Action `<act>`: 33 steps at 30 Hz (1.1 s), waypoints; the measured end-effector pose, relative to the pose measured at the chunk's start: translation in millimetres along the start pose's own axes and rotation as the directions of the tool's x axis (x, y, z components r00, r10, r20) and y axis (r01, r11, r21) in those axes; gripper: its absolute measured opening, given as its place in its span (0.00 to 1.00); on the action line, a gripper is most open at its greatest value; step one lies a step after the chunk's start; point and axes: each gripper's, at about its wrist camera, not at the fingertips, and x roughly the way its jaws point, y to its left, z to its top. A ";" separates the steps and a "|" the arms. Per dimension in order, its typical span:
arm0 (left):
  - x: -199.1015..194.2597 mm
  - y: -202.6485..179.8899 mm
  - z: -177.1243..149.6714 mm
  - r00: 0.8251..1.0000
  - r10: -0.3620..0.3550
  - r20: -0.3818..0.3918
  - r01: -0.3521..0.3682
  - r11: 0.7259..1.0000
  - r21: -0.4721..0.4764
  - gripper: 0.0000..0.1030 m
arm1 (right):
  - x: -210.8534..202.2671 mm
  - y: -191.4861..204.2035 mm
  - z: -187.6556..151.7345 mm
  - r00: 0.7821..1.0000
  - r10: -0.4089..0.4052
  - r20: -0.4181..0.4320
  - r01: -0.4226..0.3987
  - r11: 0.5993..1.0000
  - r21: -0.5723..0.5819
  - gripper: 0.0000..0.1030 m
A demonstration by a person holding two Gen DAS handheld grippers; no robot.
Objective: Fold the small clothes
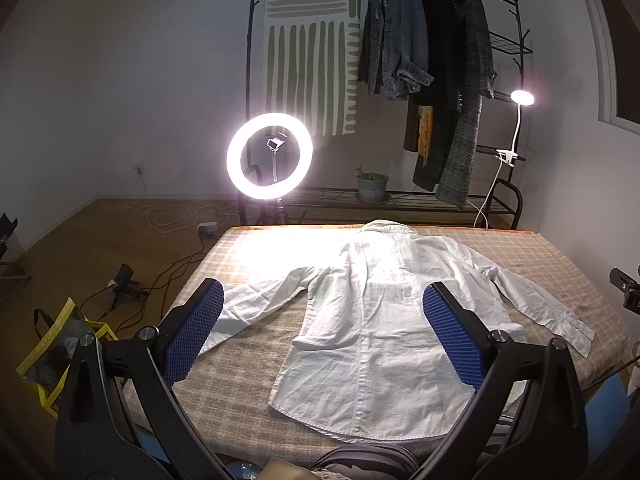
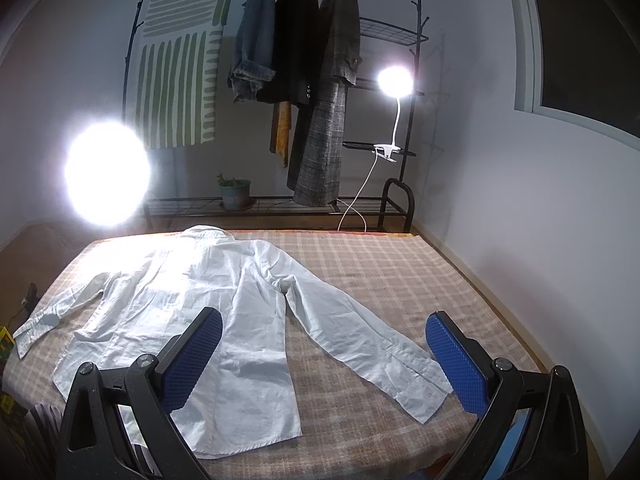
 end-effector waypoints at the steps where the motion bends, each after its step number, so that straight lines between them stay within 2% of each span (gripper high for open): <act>1: 1.1 1.9 0.1 1.000 0.003 0.001 -0.003 1.000 -0.001 0.99 | 1.1 0.7 0.6 1.000 0.003 0.001 -0.003 1.000 0.001 1.00; 9: 19.0 18.7 0.1 0.999 0.032 0.007 -0.032 0.999 0.005 0.99 | 9.6 7.6 9.2 1.000 0.019 0.021 -0.019 1.000 0.000 1.00; 15: 42.1 45.1 -0.3 0.999 0.041 0.001 -0.041 0.999 -0.023 0.99 | 19.2 22.8 21.0 0.999 0.020 0.051 -0.017 0.999 -0.046 1.00; 22: 83.9 89.2 -9.5 0.998 0.028 -0.054 -0.033 0.996 -0.078 0.95 | 38.1 47.2 39.1 0.995 0.042 0.093 -0.033 0.996 -0.087 1.00; 26: 112.0 122.5 -18.1 0.993 0.060 -0.105 -0.070 0.993 -0.092 0.91 | 57.7 66.7 52.9 0.993 0.062 0.098 -0.049 0.991 -0.125 1.00; 29: 132.0 155.1 -27.5 0.986 0.075 -0.146 -0.093 0.988 -0.125 0.89 | 70.8 82.3 62.6 0.990 0.095 0.102 -0.079 0.986 -0.150 1.00; 33: 159.9 191.1 -38.3 0.977 0.072 -0.203 -0.105 0.983 -0.154 0.86 | 85.2 104.3 72.0 0.972 0.213 0.094 -0.195 0.966 -0.171 1.00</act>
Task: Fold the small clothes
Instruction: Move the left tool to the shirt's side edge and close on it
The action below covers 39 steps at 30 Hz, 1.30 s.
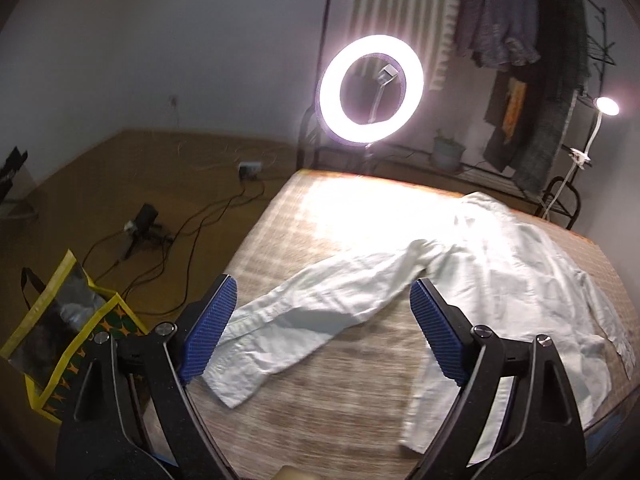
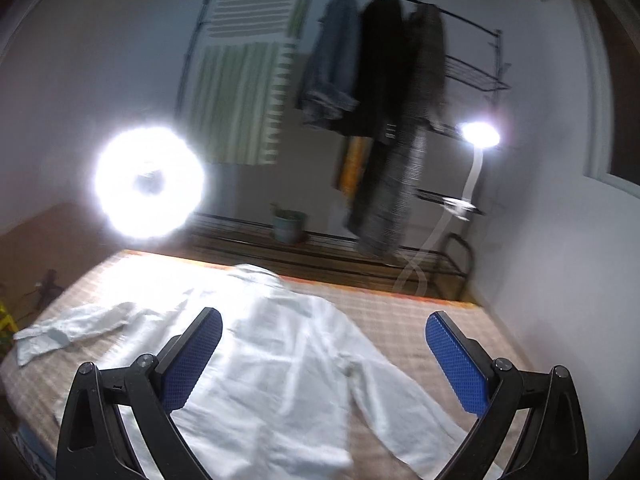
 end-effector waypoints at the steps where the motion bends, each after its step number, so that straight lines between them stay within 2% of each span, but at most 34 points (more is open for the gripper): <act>1: 11.7 10.4 -0.2 1.000 0.003 -0.025 -0.003 1.000 -0.011 0.84 | 7.2 4.4 2.9 0.999 0.028 -0.018 -0.028 1.000 0.010 1.00; 5: 51.6 38.3 0.8 0.992 -0.035 -0.119 0.028 0.998 -0.062 0.81 | 31.3 23.2 7.6 0.991 0.113 -0.074 -0.110 0.993 0.046 1.00; 9: 99.6 54.1 2.0 0.980 -0.035 -0.198 0.023 0.998 -0.060 0.81 | 55.4 47.9 5.9 0.965 0.227 -0.129 -0.214 0.971 0.108 0.99; 11: 120.7 55.7 2.9 0.972 -0.063 -0.228 0.050 0.997 -0.060 0.81 | 70.1 57.5 1.4 0.943 0.290 -0.162 -0.266 0.951 0.156 0.98; 13: 142.8 56.1 4.7 0.963 -0.091 -0.255 0.076 0.995 -0.067 0.81 | 84.5 69.7 -3.7 0.912 0.358 -0.202 -0.316 0.924 0.216 0.93; 15: 161.4 55.6 6.1 0.953 -0.124 -0.275 0.107 0.991 -0.077 0.81 | 98.7 81.2 -11.2 0.869 0.429 -0.247 -0.365 0.892 0.267 0.84; 16: 170.7 55.4 6.7 0.949 -0.134 -0.287 0.115 0.990 -0.083 0.81 | 103.1 84.9 -15.3 0.857 0.446 -0.260 -0.376 0.884 0.276 0.84; 22: 221.2 47.1 7.0 0.906 -0.202 -0.372 0.176 0.979 -0.102 0.81 | 115.4 100.3 -31.8 0.839 0.452 -0.303 -0.376 0.884 0.278 0.84; 28: 244.9 43.2 3.4 0.892 -0.188 -0.411 0.164 0.982 -0.093 0.81 | 116.7 99.0 -31.4 0.838 0.441 -0.320 -0.367 0.891 0.267 0.84; 29: 246.9 42.7 1.8 0.887 -0.195 -0.419 0.169 0.981 -0.098 0.75 | 116.0 98.9 -32.1 0.840 0.438 -0.320 -0.366 0.893 0.262 0.84; 31: 247.8 39.9 1.2 0.891 -0.178 -0.417 0.163 0.984 -0.071 0.70 | 114.2 98.2 -30.3 0.843 0.432 -0.321 -0.364 0.897 0.251 0.84; 32: 247.6 37.9 1.0 0.894 -0.169 -0.415 0.160 0.985 -0.056 0.63 | 112.9 98.0 -28.6 0.846 0.426 -0.322 -0.360 0.900 0.245 0.84; 33: 247.0 36.2 0.9 0.896 -0.164 -0.412 0.160 0.986 -0.044 0.46 | 112.6 98.1 -28.0 0.848 0.420 -0.322 -0.357 0.903 0.238 0.84; 34: 246.9 35.5 1.0 0.899 -0.151 -0.411 0.151 0.988 -0.034 0.36 | 111.7 97.8 -27.9 0.850 0.419 -0.321 -0.357 0.904 0.234 0.84; 35: 247.3 35.0 1.4 0.901 -0.147 -0.409 0.146 0.989 -0.033 0.15 | 111.0 97.6 -27.7 0.850 0.419 -0.320 -0.359 0.904 0.233 0.84; 36: 247.9 36.2 1.4 0.895 -0.164 -0.414 0.157 0.986 -0.050 0.04 | 110.8 97.6 -27.5 0.849 0.421 -0.319 -0.359 0.903 0.235 0.84; 39: 245.2 33.9 0.6 0.900 -0.167 -0.403 0.162 0.986 -0.045 0.00 | 108.5 97.4 -25.5 0.850 0.422 -0.315 -0.362 0.903 0.233 0.84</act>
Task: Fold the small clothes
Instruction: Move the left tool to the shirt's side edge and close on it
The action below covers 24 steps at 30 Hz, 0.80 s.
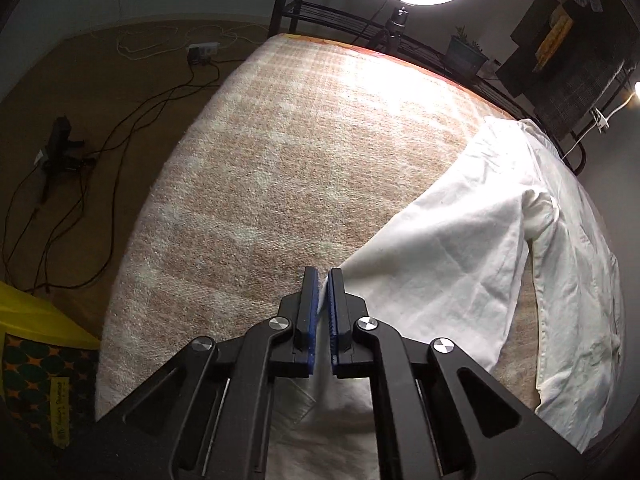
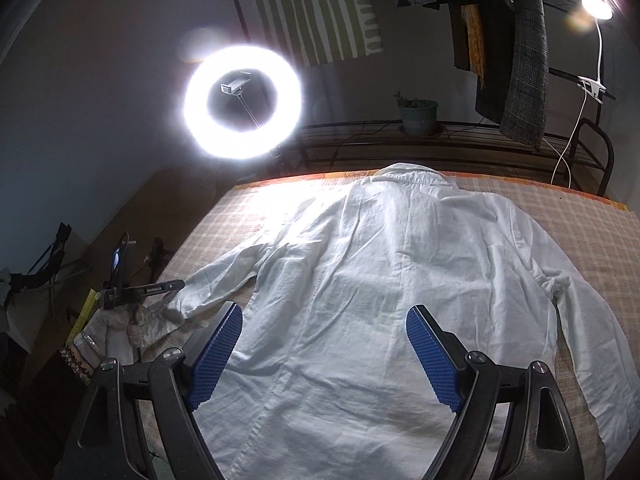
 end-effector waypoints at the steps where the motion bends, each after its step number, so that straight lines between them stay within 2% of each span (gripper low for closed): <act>1: -0.2 -3.2 -1.3 1.000 0.005 0.004 -0.005 1.000 0.015 0.00 | -1.1 0.2 0.1 1.000 -0.002 -0.001 0.002 1.000 -0.003 0.84; 4: -4.0 -11.1 -5.4 1.000 0.018 0.015 -0.018 0.999 0.046 0.00 | -3.3 -0.1 0.3 1.000 -0.008 0.004 0.008 1.000 -0.007 0.84; 9: -18.7 -13.2 -10.1 0.999 -0.028 0.032 0.027 0.999 0.035 0.00 | -7.3 -2.4 -0.3 1.000 -0.011 0.011 0.011 1.000 -0.007 0.84; 12: -24.9 -16.6 -12.9 0.998 0.017 0.058 -0.021 0.998 0.063 0.00 | -8.6 -2.2 -0.3 1.000 -0.011 0.014 0.012 1.000 -0.011 0.84; 14: -22.4 -16.7 -11.1 0.998 0.044 0.047 -0.047 0.996 0.069 0.02 | -8.8 -2.5 -0.2 1.000 -0.007 0.011 0.007 1.000 -0.009 0.84; 16: -12.6 -11.8 -6.4 0.996 0.089 0.019 -0.090 0.994 0.062 0.30 | -8.2 -1.5 -0.9 1.000 -0.004 0.008 0.004 1.000 -0.010 0.84; 17: -8.1 -9.4 -5.8 0.995 0.097 0.006 -0.097 0.994 0.053 0.50 | -8.3 -0.5 -1.5 1.000 -0.003 0.008 0.003 1.000 -0.013 0.84; 18: -5.4 -7.8 -6.7 0.996 0.094 0.004 -0.094 0.995 0.046 0.51 | -8.6 0.4 -1.4 1.000 -0.002 0.009 0.003 1.000 -0.016 0.84; 19: -2.3 -8.2 -8.4 0.996 0.089 -0.006 -0.088 0.995 0.053 0.51 | -9.2 1.2 -1.4 1.000 -0.003 0.010 0.003 1.000 -0.020 0.84; 20: 1.4 -10.1 -10.7 0.994 0.107 -0.008 -0.106 0.991 0.076 0.44 | -9.7 1.8 -1.6 1.000 -0.004 0.012 0.004 1.000 -0.023 0.84; 21: 0.9 -13.3 -12.7 0.993 0.118 0.009 -0.118 0.988 0.095 0.20 | -9.6 2.2 -1.5 1.000 -0.004 0.012 0.004 1.000 -0.024 0.84; 22: -0.3 -15.2 -13.3 0.997 0.083 0.012 -0.083 0.992 0.097 0.07 | -9.4 2.0 -1.3 1.000 -0.003 0.012 0.004 1.000 -0.025 0.84; 23: -1.3 -16.3 -13.2 0.998 0.062 0.008 -0.063 0.995 0.083 0.02 | -8.6 1.8 -1.1 1.000 -0.004 0.011 0.004 1.000 -0.023 0.84; 24: -1.7 -18.4 -13.0 0.997 0.074 0.010 -0.074 0.994 0.083 0.00 | -7.9 1.2 -1.2 1.000 -0.003 0.009 0.004 1.000 -0.021 0.84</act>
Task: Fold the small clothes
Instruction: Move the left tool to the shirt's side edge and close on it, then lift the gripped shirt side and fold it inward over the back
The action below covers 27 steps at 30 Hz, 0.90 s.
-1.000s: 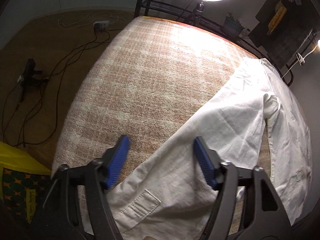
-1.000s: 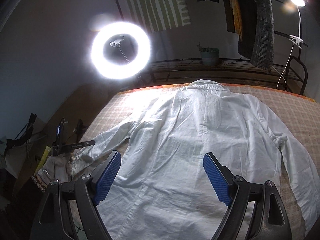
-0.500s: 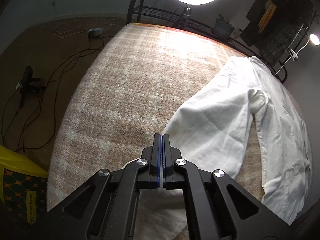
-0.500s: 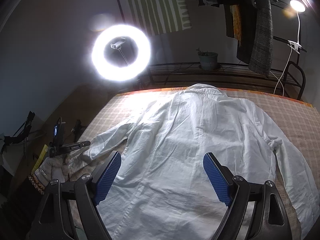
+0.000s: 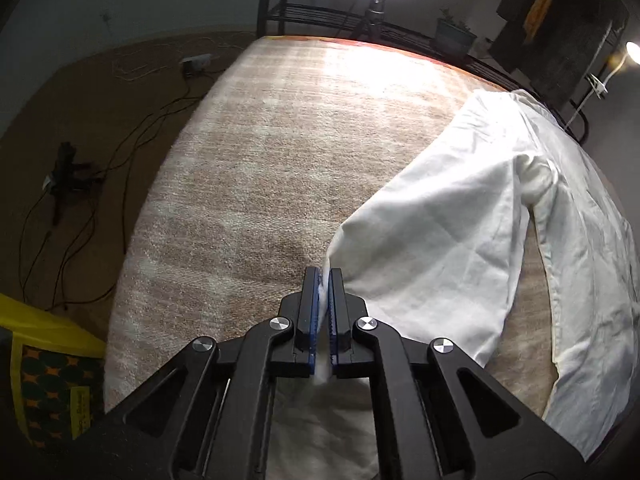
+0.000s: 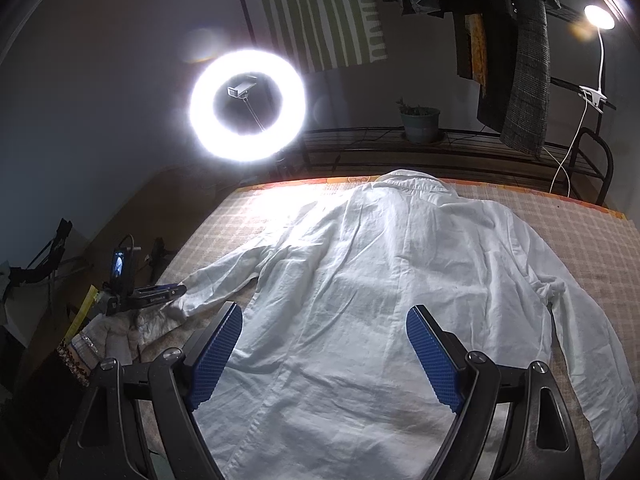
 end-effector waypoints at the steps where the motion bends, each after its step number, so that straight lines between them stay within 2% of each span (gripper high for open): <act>1: -1.3 -2.3 -0.2 1.000 0.005 0.003 -0.005 1.000 0.001 0.00 | 0.7 -0.9 0.1 1.000 0.003 -0.002 -0.003 1.000 0.004 0.84; 2: -3.3 -3.3 -0.6 1.000 0.000 0.009 0.001 1.000 -0.010 0.00 | 1.5 -1.7 -0.1 1.000 0.005 -0.003 -0.005 1.000 0.007 0.84; 4: -13.4 -3.9 -1.3 0.997 -0.062 0.038 0.064 0.996 -0.055 0.00 | 1.9 -2.0 -0.1 1.000 0.006 -0.003 -0.006 1.000 0.008 0.84; 6: -28.5 -14.7 -2.5 0.992 -0.101 0.079 0.105 0.993 -0.055 0.00 | 2.4 -2.1 -0.4 1.000 0.010 -0.002 -0.010 1.000 0.004 0.84; 10: -62.2 -51.8 -8.0 0.977 -0.162 0.139 0.162 0.987 0.011 0.00 | 10.8 -4.8 -0.3 0.999 0.042 -0.025 -0.041 0.999 0.024 0.84; 14: -94.5 -106.6 -22.4 0.964 -0.210 0.165 0.189 0.973 0.135 0.00 | 24.8 -9.0 2.2 0.992 0.109 -0.058 -0.104 0.992 0.076 0.84; 17: -108.8 -144.5 -32.9 0.950 -0.270 0.156 0.236 0.950 0.203 0.00 | 36.5 -11.4 2.1 0.986 0.149 -0.078 -0.139 0.983 0.117 0.80; 20: -115.8 -183.2 -49.3 0.941 -0.312 0.131 0.271 0.927 0.258 0.00 | 52.2 -17.8 -1.1 0.972 0.204 -0.119 -0.181 0.967 0.179 0.71; 22: -113.3 -206.0 -59.2 0.946 -0.300 0.119 0.253 0.918 0.306 0.00 | 62.6 -21.7 -4.9 0.960 0.240 -0.146 -0.204 0.953 0.222 0.70; 25: -96.8 -231.7 -74.4 0.955 -0.287 0.069 0.246 0.904 0.351 0.00 | 73.1 -25.3 -9.3 0.957 0.229 -0.176 -0.185 0.954 0.237 0.70; 26: -92.2 -236.5 -78.3 0.959 -0.279 0.045 0.246 0.902 0.355 0.05 | 75.4 -25.9 -10.3 0.957 0.222 -0.187 -0.177 0.957 0.229 0.70; 27: -89.6 -240.5 -82.4 0.962 -0.272 0.027 0.245 0.901 0.358 0.16 | 78.4 -25.5 -11.8 0.956 0.214 -0.199 -0.169 0.961 0.219 0.69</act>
